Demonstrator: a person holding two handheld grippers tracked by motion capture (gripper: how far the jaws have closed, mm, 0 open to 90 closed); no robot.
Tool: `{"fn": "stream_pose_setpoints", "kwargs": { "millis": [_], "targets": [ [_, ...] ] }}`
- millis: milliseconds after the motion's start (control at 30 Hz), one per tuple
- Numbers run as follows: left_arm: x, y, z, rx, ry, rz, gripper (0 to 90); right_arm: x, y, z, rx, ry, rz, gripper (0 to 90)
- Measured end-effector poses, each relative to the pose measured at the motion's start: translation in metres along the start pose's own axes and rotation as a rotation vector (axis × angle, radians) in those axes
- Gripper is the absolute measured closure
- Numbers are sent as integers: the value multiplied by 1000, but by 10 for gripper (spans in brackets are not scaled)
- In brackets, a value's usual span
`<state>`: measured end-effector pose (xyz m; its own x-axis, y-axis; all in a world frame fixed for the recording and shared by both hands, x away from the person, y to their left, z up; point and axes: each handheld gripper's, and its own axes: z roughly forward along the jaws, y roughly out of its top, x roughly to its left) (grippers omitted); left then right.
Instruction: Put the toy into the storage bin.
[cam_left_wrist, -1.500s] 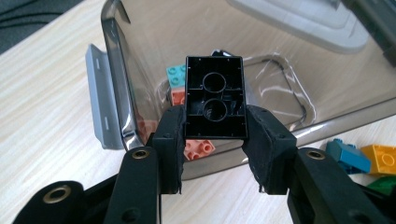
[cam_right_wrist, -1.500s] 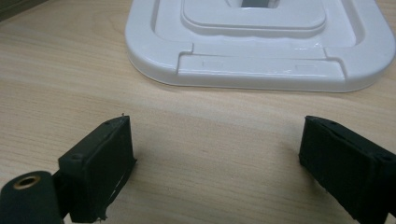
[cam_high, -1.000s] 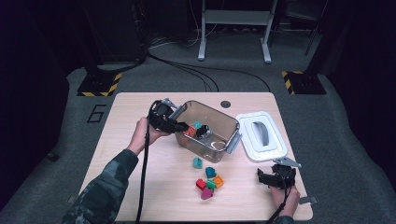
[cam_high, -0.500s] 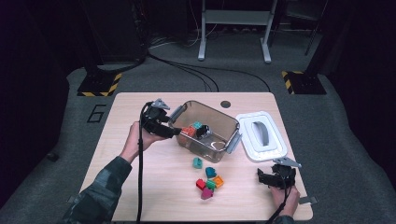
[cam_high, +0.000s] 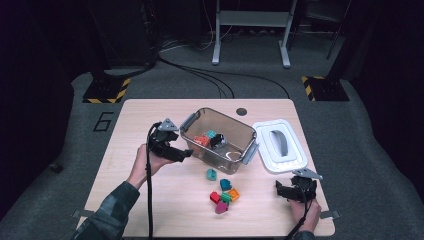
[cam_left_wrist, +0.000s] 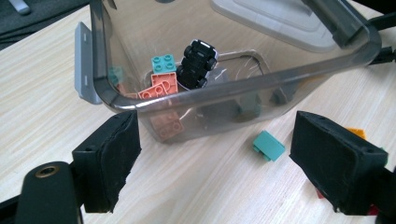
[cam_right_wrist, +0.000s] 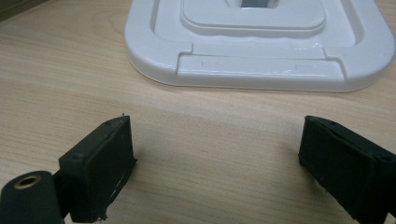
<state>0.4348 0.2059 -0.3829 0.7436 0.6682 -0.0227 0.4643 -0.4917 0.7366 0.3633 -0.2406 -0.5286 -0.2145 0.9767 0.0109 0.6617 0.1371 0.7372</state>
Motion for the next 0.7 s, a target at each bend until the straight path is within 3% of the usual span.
{"fn": "stream_pose_setpoints", "kwargs": {
  "millis": [700],
  "targets": [
    [-20,-34,15,-19,-26,1,135,0,0,0,0,0,0,92]
  ]
}}
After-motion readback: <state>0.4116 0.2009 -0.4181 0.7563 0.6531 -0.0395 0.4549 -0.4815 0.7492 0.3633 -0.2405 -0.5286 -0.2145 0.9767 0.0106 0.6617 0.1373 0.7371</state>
